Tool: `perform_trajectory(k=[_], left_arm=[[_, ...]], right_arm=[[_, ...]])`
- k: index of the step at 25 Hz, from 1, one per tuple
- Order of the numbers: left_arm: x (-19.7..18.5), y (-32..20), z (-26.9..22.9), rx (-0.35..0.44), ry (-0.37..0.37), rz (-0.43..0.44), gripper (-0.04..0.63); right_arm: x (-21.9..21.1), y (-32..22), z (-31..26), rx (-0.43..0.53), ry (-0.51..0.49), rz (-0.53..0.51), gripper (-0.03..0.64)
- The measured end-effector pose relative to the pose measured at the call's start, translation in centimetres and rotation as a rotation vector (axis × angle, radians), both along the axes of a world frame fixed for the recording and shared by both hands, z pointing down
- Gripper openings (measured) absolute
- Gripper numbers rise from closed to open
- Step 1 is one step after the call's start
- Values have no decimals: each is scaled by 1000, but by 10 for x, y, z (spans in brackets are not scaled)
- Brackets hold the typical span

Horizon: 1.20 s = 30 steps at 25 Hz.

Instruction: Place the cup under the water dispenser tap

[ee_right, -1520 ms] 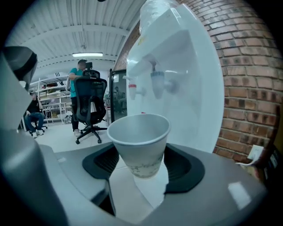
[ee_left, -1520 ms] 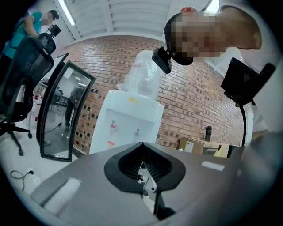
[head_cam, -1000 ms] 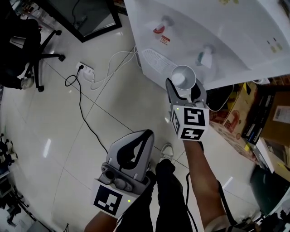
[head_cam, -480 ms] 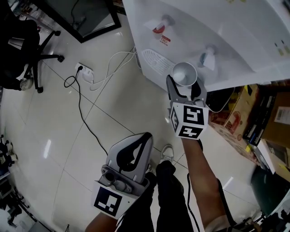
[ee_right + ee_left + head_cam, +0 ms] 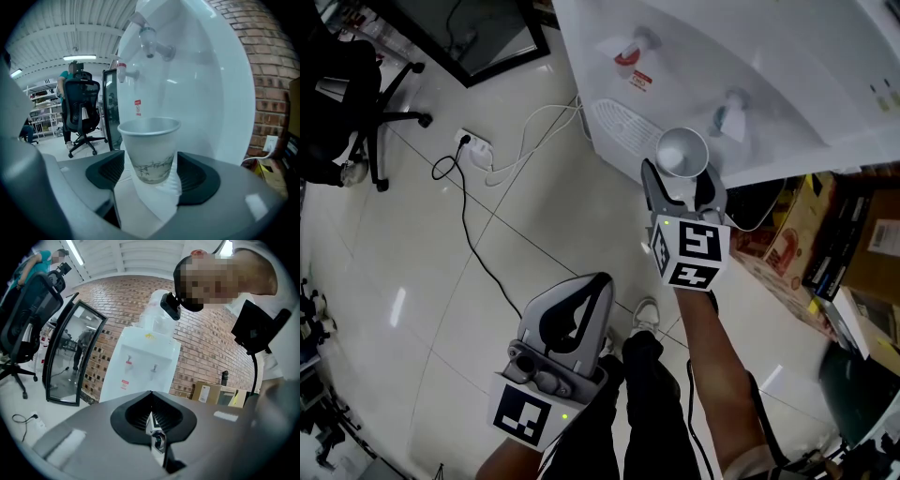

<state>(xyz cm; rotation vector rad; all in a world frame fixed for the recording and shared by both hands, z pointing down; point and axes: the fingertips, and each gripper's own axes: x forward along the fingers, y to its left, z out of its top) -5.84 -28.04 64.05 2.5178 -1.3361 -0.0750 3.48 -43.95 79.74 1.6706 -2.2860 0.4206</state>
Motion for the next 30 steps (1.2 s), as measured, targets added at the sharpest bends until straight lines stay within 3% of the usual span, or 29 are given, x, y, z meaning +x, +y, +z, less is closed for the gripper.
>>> perform_trajectory(k=[9, 17, 21, 30], left_arm=[[5, 8, -14, -5, -2, 8, -15], [12, 20, -49, -29, -21, 5, -15], [10, 21, -81, -11, -20, -14, -16], [7, 35, -161, 32, -12, -43, -15]], right_arm=[[9, 23, -11, -25, 14, -17, 354], [3, 66, -59, -65, 27, -96, 353], [-10, 84, -107, -42, 43, -161, 274], [-24, 126, -252, 71, 15, -227, 173]])
